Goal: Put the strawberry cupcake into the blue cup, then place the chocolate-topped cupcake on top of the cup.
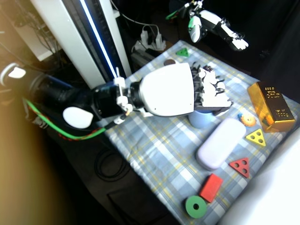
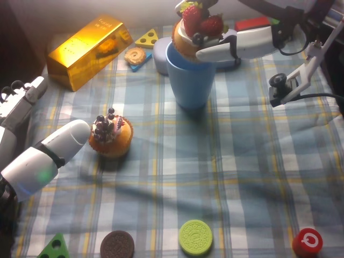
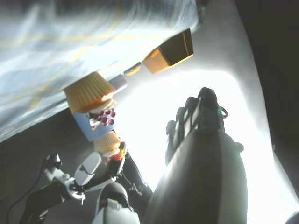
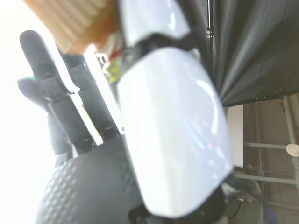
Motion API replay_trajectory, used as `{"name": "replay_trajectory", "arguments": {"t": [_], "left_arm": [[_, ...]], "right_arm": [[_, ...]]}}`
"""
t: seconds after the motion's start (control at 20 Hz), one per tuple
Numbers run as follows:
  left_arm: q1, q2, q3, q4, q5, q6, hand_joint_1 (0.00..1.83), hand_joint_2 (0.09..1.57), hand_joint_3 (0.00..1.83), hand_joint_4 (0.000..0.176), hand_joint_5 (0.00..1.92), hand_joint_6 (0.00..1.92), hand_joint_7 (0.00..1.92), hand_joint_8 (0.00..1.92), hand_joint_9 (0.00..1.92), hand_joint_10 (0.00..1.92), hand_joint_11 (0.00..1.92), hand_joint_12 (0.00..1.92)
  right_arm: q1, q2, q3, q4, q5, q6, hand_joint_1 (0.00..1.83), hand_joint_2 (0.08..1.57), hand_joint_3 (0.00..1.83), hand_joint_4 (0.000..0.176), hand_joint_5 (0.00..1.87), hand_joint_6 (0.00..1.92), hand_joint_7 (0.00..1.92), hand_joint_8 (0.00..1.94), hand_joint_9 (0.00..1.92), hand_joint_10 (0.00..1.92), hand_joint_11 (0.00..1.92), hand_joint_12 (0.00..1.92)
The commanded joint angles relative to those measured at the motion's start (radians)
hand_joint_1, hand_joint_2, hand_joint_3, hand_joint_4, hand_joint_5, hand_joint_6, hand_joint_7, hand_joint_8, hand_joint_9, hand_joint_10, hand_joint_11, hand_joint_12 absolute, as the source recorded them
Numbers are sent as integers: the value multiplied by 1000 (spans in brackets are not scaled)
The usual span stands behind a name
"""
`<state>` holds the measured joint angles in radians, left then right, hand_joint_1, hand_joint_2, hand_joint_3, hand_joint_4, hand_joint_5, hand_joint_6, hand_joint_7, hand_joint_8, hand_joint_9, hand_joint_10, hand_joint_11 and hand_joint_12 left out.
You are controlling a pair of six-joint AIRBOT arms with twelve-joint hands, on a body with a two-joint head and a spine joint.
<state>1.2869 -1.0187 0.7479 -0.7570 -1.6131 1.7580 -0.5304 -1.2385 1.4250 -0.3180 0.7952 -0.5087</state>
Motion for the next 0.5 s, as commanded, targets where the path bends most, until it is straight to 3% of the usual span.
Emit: {"name": "replay_trajectory", "arguments": {"t": [0.0,0.1,0.25,0.3,0.35,0.45], "left_arm": [[-6,3,5,44,-117,-5,157,927,0,59,241,0,175,1,93,2,0,0],[-6,3,5,44,-117,-5,177,928,0,54,253,5,184,3,106,5,0,0],[-6,4,4,46,-117,-5,185,914,0,69,237,0,165,0,85,0,0,0],[-6,5,5,48,-116,-5,205,907,0,65,247,4,173,3,95,4,0,0],[-6,7,5,49,-115,-5,208,912,0,56,250,5,176,4,98,5,0,0],[-6,10,3,52,-116,-5,207,914,0,55,258,8,178,5,100,5,0,0]], "right_arm": [[20,-3,4,36,112,7,743,1156,0,0,905,2,919,0,916,0,362,1177],[20,-3,6,35,111,7,776,1156,0,0,882,0,896,1,886,1,409,1023],[20,-8,13,35,106,7,744,1147,0,0,877,0,918,1,906,8,404,1062],[20,-9,15,35,104,7,653,1126,0,0,824,1,846,2,846,1,455,812],[20,-9,16,35,103,7,662,1126,1,0,815,0,841,2,841,0,454,790],[20,-9,17,35,102,7,699,1135,3,0,814,0,844,3,845,2,467,787]]}}
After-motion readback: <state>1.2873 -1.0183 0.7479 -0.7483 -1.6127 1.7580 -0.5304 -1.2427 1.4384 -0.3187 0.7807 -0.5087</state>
